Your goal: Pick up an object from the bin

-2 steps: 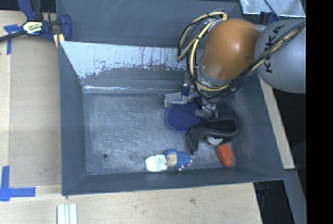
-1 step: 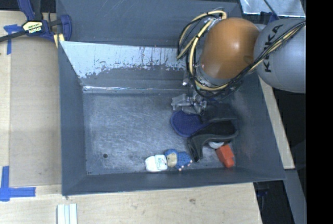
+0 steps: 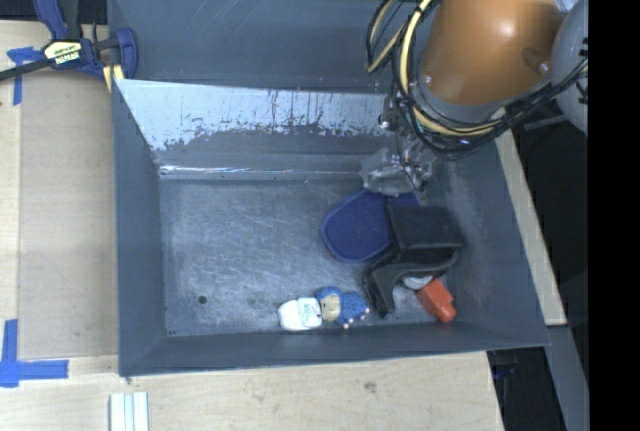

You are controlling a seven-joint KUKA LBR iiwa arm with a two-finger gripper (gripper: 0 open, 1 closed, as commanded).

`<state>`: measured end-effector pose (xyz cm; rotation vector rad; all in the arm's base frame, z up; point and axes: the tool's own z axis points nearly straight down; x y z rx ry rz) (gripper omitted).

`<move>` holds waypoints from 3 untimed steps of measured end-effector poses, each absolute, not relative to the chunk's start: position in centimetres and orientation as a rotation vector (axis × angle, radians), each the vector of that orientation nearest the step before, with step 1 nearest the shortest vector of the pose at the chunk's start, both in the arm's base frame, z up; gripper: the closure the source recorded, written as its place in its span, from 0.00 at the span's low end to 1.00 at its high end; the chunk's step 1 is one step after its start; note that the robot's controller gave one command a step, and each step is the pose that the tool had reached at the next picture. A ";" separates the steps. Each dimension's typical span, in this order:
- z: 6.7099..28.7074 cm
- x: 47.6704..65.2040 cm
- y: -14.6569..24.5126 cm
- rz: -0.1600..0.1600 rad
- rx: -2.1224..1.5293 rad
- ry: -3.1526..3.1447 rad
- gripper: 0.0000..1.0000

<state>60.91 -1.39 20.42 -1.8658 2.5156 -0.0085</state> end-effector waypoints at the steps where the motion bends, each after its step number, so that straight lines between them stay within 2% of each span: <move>1: 20.0 60.7 -1.4 0.001 -1.867 2.523 0.00; 2: 11.2 57.1 -4.1 0.007 -1.796 2.584 0.00; 3: 7.1 62.6 -5.3 0.001 -1.919 2.483 0.00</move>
Offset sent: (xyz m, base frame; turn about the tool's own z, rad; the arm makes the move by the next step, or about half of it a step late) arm 0.0000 0.0000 0.0000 0.0000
